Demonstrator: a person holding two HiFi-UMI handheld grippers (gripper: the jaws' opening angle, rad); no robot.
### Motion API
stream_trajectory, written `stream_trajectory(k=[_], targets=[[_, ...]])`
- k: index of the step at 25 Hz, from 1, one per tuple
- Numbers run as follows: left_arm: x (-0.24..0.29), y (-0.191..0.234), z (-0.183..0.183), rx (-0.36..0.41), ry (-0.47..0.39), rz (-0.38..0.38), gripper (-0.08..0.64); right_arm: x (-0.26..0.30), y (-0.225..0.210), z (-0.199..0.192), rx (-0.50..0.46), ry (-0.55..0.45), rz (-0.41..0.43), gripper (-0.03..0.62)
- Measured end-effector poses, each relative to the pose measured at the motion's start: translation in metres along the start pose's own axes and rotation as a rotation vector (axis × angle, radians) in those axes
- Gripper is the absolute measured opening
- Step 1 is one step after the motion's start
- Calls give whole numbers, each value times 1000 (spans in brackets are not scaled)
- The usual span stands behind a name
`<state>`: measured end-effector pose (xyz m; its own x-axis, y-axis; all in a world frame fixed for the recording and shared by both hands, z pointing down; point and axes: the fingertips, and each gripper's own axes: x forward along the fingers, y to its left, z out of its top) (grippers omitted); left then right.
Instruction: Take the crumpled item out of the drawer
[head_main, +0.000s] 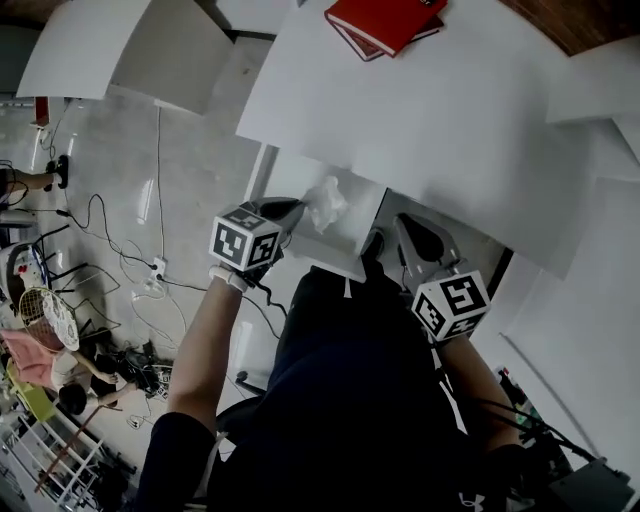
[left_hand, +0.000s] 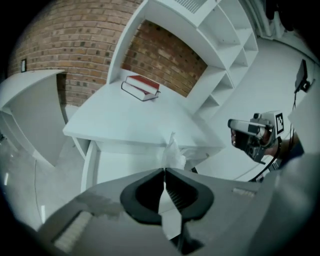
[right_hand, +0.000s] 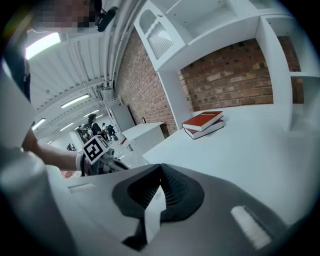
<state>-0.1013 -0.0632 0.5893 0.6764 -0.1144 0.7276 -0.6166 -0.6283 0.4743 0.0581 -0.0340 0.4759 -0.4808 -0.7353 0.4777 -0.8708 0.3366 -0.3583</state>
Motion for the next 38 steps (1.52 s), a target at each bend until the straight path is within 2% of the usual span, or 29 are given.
stream_trajectory(k=[4,8,13,17,21,24,31,38], targets=[[-25,4,27,-66,-133,3,12,10,6,12,-29,-11,23,3],[-42,16,46,-167,-249,-18,12,21,12,26,-54,-26,36,3],[-40,27,77,-214,-333,-10,12,22,5,36,-65,-42,36,3],[-33,44,101,-247,-361,-12,12,20,-1,42,-62,-52,11,3],[-27,63,131,-340,-389,-52,12,11,-7,57,-49,-55,-38,3],[-18,74,145,-369,-381,-55,12,0,-15,61,-30,-60,-78,3],[15,98,148,-443,-334,-66,12,-21,-33,46,36,-62,-176,3],[40,116,148,-517,-297,-76,12,-36,-41,31,79,-69,-237,3]])
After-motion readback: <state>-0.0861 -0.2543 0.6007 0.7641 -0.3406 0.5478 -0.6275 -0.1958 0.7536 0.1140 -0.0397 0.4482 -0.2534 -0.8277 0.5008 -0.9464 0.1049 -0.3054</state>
